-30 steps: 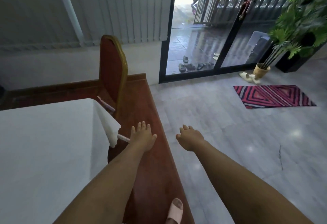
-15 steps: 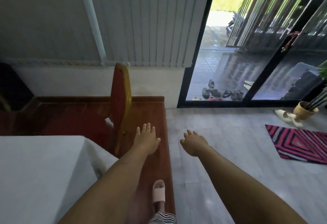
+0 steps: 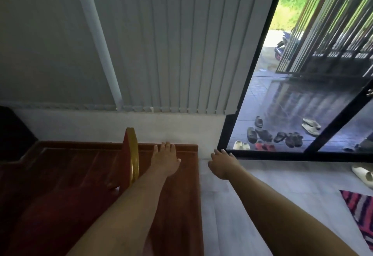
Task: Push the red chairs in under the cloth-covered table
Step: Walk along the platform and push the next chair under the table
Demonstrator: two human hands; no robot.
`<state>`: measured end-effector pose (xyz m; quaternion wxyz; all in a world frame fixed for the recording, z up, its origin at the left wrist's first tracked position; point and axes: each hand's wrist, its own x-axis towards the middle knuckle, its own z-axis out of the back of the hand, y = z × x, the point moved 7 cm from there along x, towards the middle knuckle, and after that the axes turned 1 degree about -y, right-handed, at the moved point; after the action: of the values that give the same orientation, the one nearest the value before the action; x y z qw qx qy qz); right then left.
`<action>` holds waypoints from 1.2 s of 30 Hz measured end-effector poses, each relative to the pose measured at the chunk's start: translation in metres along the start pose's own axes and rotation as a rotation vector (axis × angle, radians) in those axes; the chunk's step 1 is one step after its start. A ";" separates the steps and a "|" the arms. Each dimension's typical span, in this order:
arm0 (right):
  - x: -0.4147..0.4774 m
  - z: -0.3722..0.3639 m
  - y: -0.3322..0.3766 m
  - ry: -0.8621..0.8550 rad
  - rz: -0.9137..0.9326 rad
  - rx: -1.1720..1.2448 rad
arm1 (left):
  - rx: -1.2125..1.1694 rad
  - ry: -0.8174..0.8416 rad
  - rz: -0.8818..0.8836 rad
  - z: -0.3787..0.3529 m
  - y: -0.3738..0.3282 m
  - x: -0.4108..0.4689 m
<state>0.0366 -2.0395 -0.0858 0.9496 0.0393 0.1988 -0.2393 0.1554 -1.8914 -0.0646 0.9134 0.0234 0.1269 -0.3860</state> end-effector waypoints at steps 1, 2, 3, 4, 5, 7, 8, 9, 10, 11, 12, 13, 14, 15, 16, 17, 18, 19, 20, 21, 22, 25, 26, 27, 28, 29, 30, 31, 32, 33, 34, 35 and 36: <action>0.020 0.007 0.001 0.001 0.016 -0.009 | -0.001 -0.001 0.013 0.003 0.008 0.016; 0.041 0.013 0.003 0.003 0.036 -0.008 | -0.007 -0.001 0.029 0.005 0.017 0.032; 0.062 0.021 0.006 0.006 0.061 -0.003 | -0.010 0.000 0.046 0.008 0.027 0.049; 0.082 0.027 0.011 0.008 0.089 -0.001 | -0.008 -0.001 0.065 0.009 0.037 0.065; 0.102 0.034 0.016 0.009 0.121 -0.012 | -0.004 0.000 0.086 0.010 0.046 0.081; 0.145 0.046 0.025 0.010 0.190 -0.058 | 0.015 -0.021 0.134 0.013 0.067 0.116; 0.168 0.053 0.030 0.013 0.221 -0.084 | 0.029 -0.035 0.161 0.014 0.077 0.133; 0.190 0.061 0.034 0.019 0.244 -0.103 | 0.023 -0.032 0.193 0.015 0.088 0.149; 0.211 0.070 0.040 0.032 0.265 -0.117 | -0.004 -0.013 0.229 0.016 0.099 0.162; 0.233 0.079 0.047 0.040 0.294 -0.130 | -0.032 0.003 0.269 0.017 0.111 0.175; 0.254 0.088 0.055 0.037 0.328 -0.142 | -0.049 0.008 0.312 0.019 0.125 0.187; 0.276 0.100 0.065 0.023 0.365 -0.152 | -0.065 0.006 0.359 0.023 0.139 0.198; 0.297 0.111 0.076 0.007 0.398 -0.158 | -0.087 0.001 0.406 0.025 0.153 0.207; 0.316 0.121 0.087 -0.005 0.427 -0.163 | -0.113 0.004 0.451 0.026 0.167 0.213; 0.332 0.127 0.100 -0.006 0.461 -0.173 | -0.141 0.013 0.494 0.025 0.180 0.216; 0.346 0.130 0.113 0.005 0.500 -0.191 | -0.169 0.027 0.539 0.022 0.193 0.217; 0.357 0.131 0.127 0.028 0.539 -0.212 | -0.194 0.052 0.588 0.016 0.206 0.216; 0.367 0.130 0.141 0.046 0.579 -0.230 | -0.216 0.078 0.640 0.010 0.219 0.213; 0.378 0.131 0.156 0.050 0.617 -0.242 | -0.237 0.093 0.696 0.005 0.234 0.211; 0.389 0.134 0.172 0.045 0.656 -0.251 | -0.256 0.102 0.752 0.001 0.249 0.208; 0.401 0.139 0.190 0.036 0.693 -0.259 | -0.274 0.108 0.800 -0.002 0.265 0.207; 0.433 0.151 0.247 0.025 0.806 -0.286 | -0.317 0.113 0.906 -0.006 0.309 0.207; 0.442 0.153 0.265 0.029 0.838 -0.297 | -0.338 0.110 0.941 -0.008 0.322 0.208; 0.450 0.155 0.284 0.033 0.867 -0.306 | -0.358 0.104 0.974 -0.010 0.337 0.210; 0.458 0.156 0.301 0.047 0.890 -0.319 | -0.380 0.103 0.999 -0.011 0.352 0.214; 0.465 0.159 0.316 0.062 0.910 -0.339 | -0.401 0.106 1.016 -0.012 0.365 0.219; 0.471 0.162 0.331 0.072 0.929 -0.363 | -0.417 0.105 1.031 -0.012 0.378 0.223; 0.478 0.166 0.346 0.073 0.951 -0.384 | -0.432 0.097 1.045 -0.011 0.390 0.228; 0.485 0.171 0.363 0.072 0.972 -0.395 | -0.451 0.088 1.060 -0.010 0.402 0.231; 0.492 0.175 0.379 0.072 0.993 -0.403 | -0.475 0.079 1.077 -0.010 0.414 0.233; 0.498 0.177 0.396 0.073 1.014 -0.413 | -0.497 0.074 1.095 -0.010 0.424 0.232; 0.504 0.177 0.411 0.079 1.034 -0.431 | -0.515 0.075 1.115 -0.011 0.432 0.231; 0.509 0.176 0.427 0.093 1.051 -0.450 | -0.531 0.079 1.137 -0.014 0.441 0.228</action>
<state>0.7105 -1.9161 -0.1352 0.9162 -0.0599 0.2404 0.3150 0.6185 -1.7400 -0.1595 0.9451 -0.1261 0.2199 0.2060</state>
